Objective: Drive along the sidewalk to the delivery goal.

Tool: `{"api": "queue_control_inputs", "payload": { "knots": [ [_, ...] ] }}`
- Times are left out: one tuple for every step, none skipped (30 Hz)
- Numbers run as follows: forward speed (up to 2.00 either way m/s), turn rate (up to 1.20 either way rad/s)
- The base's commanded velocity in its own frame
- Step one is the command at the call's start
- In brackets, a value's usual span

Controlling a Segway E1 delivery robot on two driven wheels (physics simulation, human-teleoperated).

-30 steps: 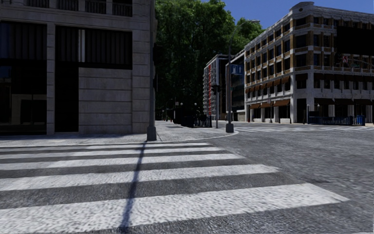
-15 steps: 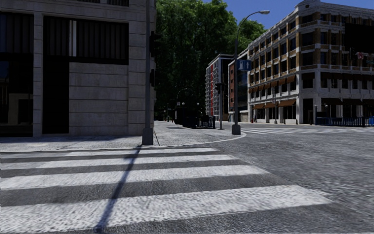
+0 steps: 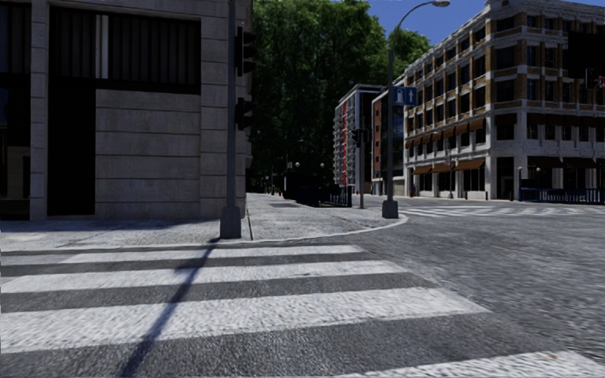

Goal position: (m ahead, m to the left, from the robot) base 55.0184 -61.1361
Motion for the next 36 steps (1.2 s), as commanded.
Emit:
{"api": "queue_control_inputs", "payload": {
  "knots": [
    [1.30,0.00],
    [1.28,0.00],
    [1.28,0.00],
    [1.27,0.00],
    [1.26,0.00],
    [1.22,0.00],
    [1.16,0.00],
    [1.16,0.00],
    [1.13,0.00],
    [1.12,0.00],
    [1.12,0.00],
    [1.12,0.00],
    [1.12,0.00],
    [1.12,0.00],
    [1.12,0.00],
    [1.12,0.00],
    [1.12,0.00],
    [1.13,0.00],
    [1.13,0.00],
    [1.15,0.00],
    [1.15,0.00],
    [1.18,0.00],
    [1.20,0.00],
    [1.21,0.00],
    [1.21,0.00],
    [1.22,0.00],
    [1.22,0.00],
    [1.23,0.00],
    [1.23,0.00],
    [1.23,0.05],
    [1.24,0.09],
    [1.24,0.11],
    [1.24,0.11],
    [1.24,0.11],
    [1.25,0.11],
    [1.25,0.11]
  ]
}}
